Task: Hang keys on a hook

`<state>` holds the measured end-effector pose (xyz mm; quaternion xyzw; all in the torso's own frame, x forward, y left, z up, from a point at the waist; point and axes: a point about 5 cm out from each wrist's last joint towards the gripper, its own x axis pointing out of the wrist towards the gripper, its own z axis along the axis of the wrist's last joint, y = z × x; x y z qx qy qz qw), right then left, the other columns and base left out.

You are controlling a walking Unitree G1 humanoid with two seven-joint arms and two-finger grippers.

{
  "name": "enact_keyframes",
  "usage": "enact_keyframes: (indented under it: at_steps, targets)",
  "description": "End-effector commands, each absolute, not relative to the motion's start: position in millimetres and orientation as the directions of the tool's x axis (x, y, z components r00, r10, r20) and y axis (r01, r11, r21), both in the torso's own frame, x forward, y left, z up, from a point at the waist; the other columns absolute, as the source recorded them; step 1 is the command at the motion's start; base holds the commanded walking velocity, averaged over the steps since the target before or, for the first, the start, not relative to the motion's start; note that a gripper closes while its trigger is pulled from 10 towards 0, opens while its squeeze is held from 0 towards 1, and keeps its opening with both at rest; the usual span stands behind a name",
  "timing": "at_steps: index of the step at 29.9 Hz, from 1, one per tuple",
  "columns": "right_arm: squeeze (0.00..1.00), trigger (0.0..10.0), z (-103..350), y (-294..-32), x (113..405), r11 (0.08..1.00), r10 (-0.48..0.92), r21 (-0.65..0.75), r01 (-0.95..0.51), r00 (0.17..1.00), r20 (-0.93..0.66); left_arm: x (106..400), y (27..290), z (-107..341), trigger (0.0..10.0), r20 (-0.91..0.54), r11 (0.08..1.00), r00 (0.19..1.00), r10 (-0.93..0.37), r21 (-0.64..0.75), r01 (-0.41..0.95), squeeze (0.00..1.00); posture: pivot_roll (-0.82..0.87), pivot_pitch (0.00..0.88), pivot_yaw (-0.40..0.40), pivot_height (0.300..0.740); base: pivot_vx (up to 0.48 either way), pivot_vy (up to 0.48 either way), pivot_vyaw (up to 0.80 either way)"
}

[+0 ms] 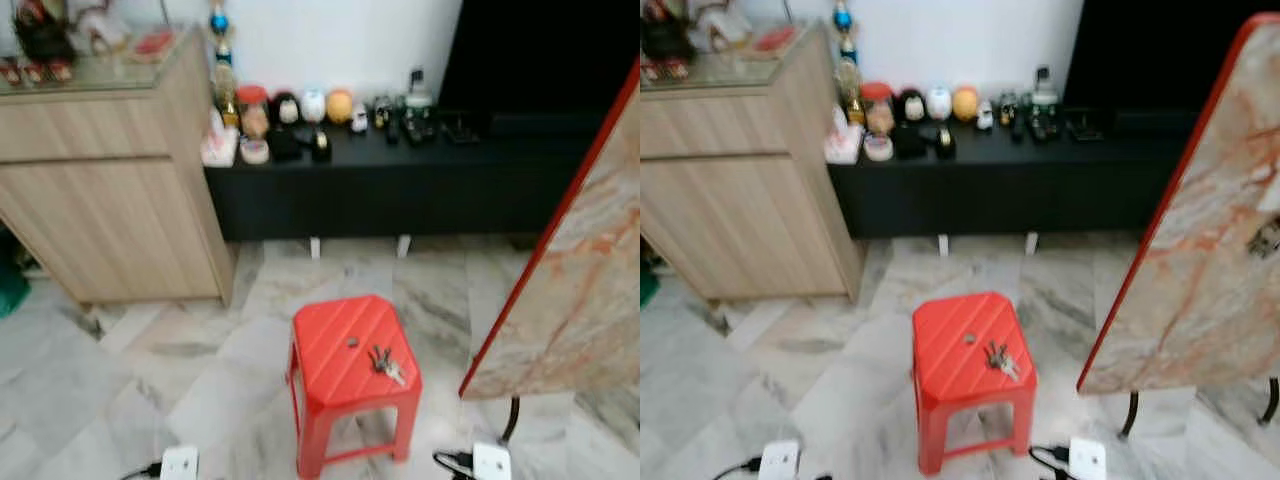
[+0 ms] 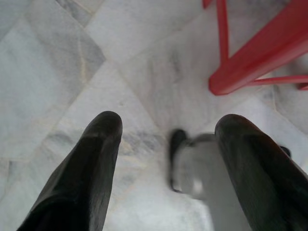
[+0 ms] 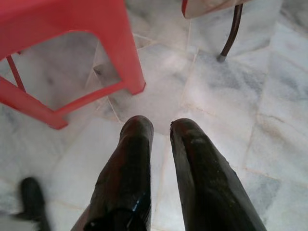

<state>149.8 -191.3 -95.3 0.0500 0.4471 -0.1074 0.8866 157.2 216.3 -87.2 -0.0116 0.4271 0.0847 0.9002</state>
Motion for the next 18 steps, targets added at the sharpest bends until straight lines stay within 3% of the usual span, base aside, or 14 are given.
enact_keyframes:
  at_steps: [1,6,11,18]
  targets:
    - [0.00,10.0,-94,-185,155,0.974,-0.127,0.014,0.227,0.590,-0.797,150,229,-88,10.0,-0.786,0.982,0.596,0.164,0.073,-0.174,0.00,0.04,0.000,-0.019,0.740,0.000,0.345,0.00]
    - [0.00,10.0,-94,-184,155,0.974,-0.122,0.017,0.225,0.590,-0.798,145,239,-88,10.0,-0.796,0.980,0.580,0.174,0.080,-0.184,0.00,0.04,0.000,-0.019,0.740,0.000,0.346,0.00]
    - [0.00,10.0,-94,-184,154,0.975,-0.117,0.021,0.223,0.588,-0.800,140,249,-87,10.0,-0.802,0.977,0.567,0.186,0.091,-0.192,0.00,0.05,0.000,-0.021,0.740,0.000,0.000,0.00]
    - [0.00,10.0,-94,-184,155,0.975,-0.114,0.022,0.219,0.587,-0.801,146,231,-89,10.0,-0.789,0.980,0.594,0.158,0.052,-0.191,0.00,0.04,0.000,-0.022,0.740,0.000,0.000,0.00]
